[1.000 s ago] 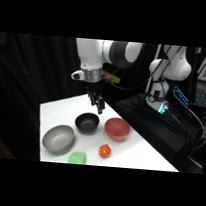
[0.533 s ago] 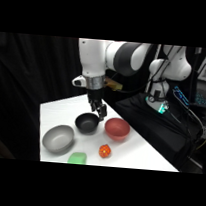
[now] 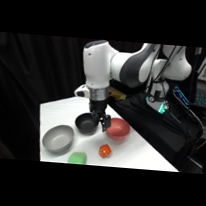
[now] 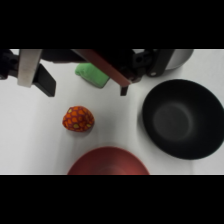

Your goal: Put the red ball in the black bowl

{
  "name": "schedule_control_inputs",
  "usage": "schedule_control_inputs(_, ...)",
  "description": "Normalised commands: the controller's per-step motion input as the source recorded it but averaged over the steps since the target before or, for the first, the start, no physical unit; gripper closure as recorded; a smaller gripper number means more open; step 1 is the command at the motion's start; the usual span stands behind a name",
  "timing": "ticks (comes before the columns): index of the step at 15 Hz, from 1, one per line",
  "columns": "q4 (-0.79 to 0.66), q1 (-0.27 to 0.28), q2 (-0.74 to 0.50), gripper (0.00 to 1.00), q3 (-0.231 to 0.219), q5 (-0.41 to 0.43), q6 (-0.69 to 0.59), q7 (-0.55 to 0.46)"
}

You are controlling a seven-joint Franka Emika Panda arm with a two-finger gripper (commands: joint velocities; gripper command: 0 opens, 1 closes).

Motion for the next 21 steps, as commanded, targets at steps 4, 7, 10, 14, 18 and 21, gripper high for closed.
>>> schedule_control_inputs(4, -0.01, 0.061, 0.08, 0.00, 0.049, 0.016, 0.24, 0.01)
schedule_control_inputs(7, 0.01, 0.053, 0.13, 0.00, 0.050, 0.034, 0.21, 0.00)
schedule_control_inputs(10, 0.03, 0.054, 0.16, 0.00, 0.067, 0.057, 0.21, -0.03)
schedule_control_inputs(14, 0.09, 0.070, 0.21, 0.00, 0.018, -0.011, 0.21, 0.01)
schedule_control_inputs(18, 0.13, 0.097, 0.21, 0.00, -0.058, -0.115, 0.18, 0.08)
schedule_control_inputs(21, 0.16, 0.132, 0.17, 0.00, -0.135, -0.193, 0.16, 0.14)
